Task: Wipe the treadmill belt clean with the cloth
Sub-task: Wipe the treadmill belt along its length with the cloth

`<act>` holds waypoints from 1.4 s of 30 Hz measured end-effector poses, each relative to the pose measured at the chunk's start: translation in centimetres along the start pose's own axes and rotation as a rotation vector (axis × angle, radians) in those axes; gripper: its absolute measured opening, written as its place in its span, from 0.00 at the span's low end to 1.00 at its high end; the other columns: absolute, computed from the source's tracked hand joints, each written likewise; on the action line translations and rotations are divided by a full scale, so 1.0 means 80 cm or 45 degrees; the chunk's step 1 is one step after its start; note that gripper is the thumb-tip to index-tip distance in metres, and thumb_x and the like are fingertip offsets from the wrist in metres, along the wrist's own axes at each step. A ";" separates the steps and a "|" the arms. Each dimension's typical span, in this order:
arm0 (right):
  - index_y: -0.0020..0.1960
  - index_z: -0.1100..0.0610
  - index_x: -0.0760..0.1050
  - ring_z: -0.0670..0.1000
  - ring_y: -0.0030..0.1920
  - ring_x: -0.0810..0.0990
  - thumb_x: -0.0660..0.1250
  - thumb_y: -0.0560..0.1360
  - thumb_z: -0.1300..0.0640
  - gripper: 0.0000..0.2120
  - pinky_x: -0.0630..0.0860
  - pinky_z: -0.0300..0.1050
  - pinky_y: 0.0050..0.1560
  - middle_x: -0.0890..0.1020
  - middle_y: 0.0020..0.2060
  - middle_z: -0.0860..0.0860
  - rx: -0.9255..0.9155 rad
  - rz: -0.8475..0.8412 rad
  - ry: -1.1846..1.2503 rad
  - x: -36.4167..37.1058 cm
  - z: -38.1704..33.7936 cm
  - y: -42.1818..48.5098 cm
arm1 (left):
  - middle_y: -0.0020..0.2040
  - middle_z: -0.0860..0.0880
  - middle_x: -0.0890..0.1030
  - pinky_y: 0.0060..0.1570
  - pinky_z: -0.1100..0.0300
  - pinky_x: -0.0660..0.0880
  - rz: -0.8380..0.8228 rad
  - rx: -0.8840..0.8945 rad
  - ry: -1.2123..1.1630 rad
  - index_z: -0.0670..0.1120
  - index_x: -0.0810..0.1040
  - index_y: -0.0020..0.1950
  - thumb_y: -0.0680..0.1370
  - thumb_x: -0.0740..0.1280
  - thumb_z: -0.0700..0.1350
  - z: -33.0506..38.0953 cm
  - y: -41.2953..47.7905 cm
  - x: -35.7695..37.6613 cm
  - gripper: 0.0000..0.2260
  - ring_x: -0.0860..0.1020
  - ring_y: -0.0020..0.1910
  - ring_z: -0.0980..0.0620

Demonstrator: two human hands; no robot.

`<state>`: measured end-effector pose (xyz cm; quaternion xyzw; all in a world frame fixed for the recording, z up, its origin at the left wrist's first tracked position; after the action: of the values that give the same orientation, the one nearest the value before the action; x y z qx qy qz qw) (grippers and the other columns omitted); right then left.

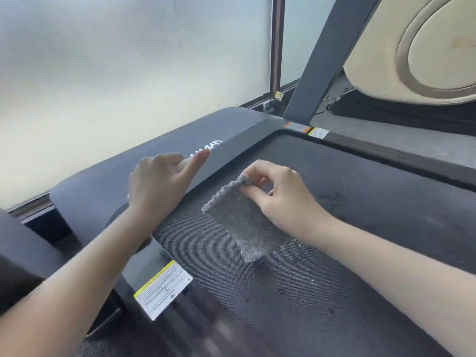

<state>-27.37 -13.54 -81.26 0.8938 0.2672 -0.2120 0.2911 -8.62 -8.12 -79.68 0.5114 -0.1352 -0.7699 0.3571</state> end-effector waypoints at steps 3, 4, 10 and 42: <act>0.43 0.54 0.77 0.45 0.35 0.74 0.67 0.75 0.56 0.03 0.69 0.30 0.36 0.79 0.36 0.48 0.049 -0.052 0.059 0.059 0.008 0.038 | 0.31 0.38 0.78 0.38 0.47 0.75 0.012 -0.032 -0.005 0.37 0.74 0.33 0.67 0.49 0.79 -0.019 0.004 -0.001 0.44 0.76 0.32 0.39; 0.43 0.53 0.76 0.44 0.35 0.74 0.67 0.75 0.56 0.02 0.68 0.30 0.35 0.78 0.35 0.46 0.087 -0.064 0.054 0.076 0.019 0.050 | 0.31 0.38 0.78 0.37 0.47 0.75 0.010 -0.035 -0.009 0.37 0.74 0.32 0.67 0.49 0.79 -0.023 0.004 0.001 0.43 0.77 0.32 0.40; 0.49 0.56 0.75 0.52 0.46 0.75 0.64 0.75 0.58 0.04 0.71 0.45 0.47 0.77 0.41 0.50 0.260 -0.171 -0.237 0.138 0.091 0.076 | 0.31 0.38 0.79 0.38 0.45 0.77 0.034 -0.122 -0.100 0.36 0.75 0.33 0.65 0.49 0.79 -0.036 0.005 0.019 0.45 0.78 0.32 0.40; 0.76 0.50 0.51 0.45 0.75 0.42 0.51 0.80 0.51 0.25 0.35 0.46 0.74 0.51 0.76 0.46 -0.047 -0.663 -0.594 0.216 0.089 0.047 | 0.24 0.50 0.58 0.28 0.56 0.55 -0.013 -0.127 -0.027 0.46 0.56 0.28 0.68 0.51 0.75 -0.051 0.012 0.032 0.32 0.60 0.25 0.47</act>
<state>-13.47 -14.51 -94.24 0.7177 0.4163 -0.4730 0.2965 -5.15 -9.92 -82.70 0.4854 -0.0980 -0.7829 0.3766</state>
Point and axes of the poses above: each hand's wrist, its own y-axis towards the middle knuckle, its own x-axis out of the palm, z = x × y, the point moved 10 cm from there along y, towards the middle knuckle
